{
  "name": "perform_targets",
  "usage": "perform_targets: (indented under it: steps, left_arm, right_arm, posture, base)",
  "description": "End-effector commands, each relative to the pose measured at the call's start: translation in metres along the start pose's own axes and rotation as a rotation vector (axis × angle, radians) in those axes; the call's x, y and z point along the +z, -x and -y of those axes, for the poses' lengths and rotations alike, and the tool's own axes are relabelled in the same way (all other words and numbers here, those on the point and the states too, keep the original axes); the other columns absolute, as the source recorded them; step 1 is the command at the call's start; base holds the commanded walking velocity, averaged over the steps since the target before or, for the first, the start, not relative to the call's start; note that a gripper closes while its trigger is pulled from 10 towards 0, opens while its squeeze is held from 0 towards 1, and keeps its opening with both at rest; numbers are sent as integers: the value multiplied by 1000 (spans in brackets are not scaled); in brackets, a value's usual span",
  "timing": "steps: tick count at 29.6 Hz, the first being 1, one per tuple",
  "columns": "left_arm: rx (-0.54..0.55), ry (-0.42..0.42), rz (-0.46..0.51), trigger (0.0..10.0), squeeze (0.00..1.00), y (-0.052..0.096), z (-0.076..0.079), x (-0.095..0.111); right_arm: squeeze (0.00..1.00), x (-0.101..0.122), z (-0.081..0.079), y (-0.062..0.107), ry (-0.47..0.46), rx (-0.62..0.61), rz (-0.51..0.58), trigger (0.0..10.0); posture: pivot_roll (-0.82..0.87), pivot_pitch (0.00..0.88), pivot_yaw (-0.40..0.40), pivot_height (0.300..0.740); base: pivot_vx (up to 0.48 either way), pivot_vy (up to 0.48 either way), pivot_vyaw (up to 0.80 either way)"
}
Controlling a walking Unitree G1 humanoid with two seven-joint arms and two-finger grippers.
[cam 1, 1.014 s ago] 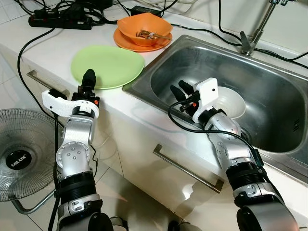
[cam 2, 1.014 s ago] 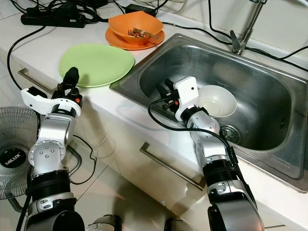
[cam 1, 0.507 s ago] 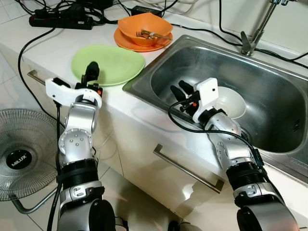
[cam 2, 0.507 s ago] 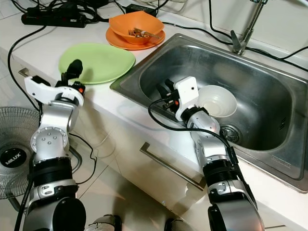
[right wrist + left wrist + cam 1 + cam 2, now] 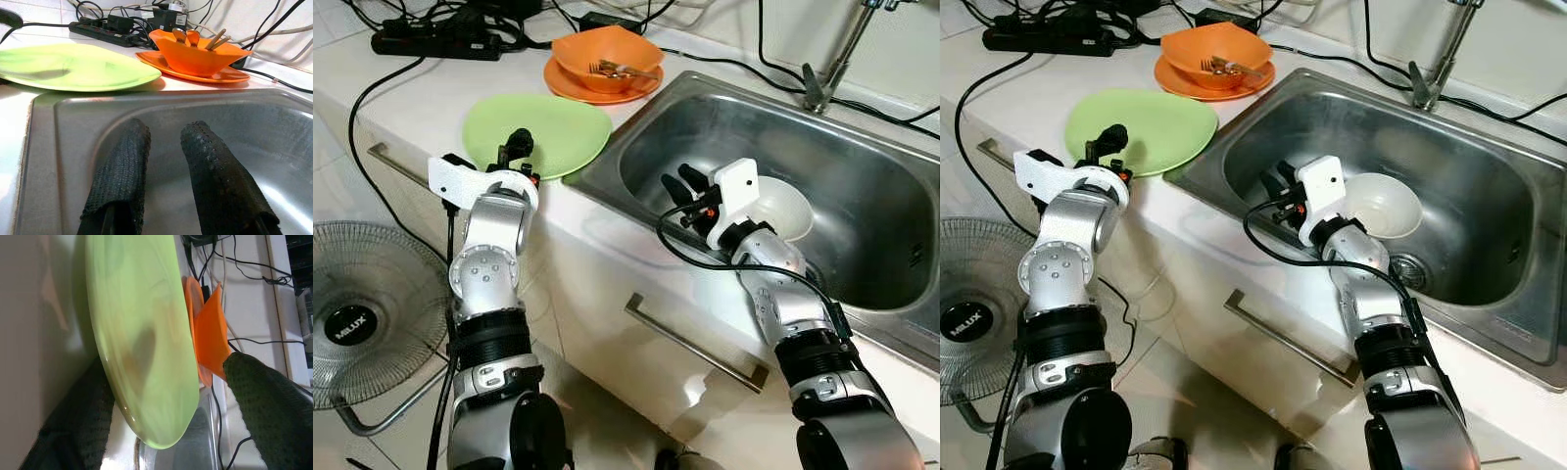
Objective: Kitchen organization
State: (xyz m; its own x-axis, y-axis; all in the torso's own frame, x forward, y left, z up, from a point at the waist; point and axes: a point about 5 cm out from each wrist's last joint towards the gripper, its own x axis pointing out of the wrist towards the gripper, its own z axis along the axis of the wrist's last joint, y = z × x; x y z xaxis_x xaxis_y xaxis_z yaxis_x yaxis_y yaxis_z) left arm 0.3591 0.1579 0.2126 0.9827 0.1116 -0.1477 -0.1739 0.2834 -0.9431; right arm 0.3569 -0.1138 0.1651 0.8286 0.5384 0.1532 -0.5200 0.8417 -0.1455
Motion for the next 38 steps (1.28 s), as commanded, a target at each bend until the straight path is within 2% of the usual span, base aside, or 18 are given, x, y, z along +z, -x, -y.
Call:
perform_targets:
  steps: [1, 16, 38]
  left_arm:
    - [-18, 3, 1, 0, 0, 2, 14, -2]
    - [-36, -4, -8, 0, 0, 5, 23, -7]
    - [24, 31, -30, 0, 0, 7, 14, -17]
  right_arm:
    - [0, 1, 1, 1, 10, 10, -11, 10000]
    - [0, -1, 0, 2, 9, 13, -18, 10000]
    - [0, -2, 0, 2, 12, 25, -29, 10000]
  posture:
    - [91, 113, -25, 740]
    - [93, 116, -25, 740]
    - [91, 117, -29, 740]
  base:
    - [0, 0, 0]
    - [0, 0, 0]
    - [0, 0, 0]
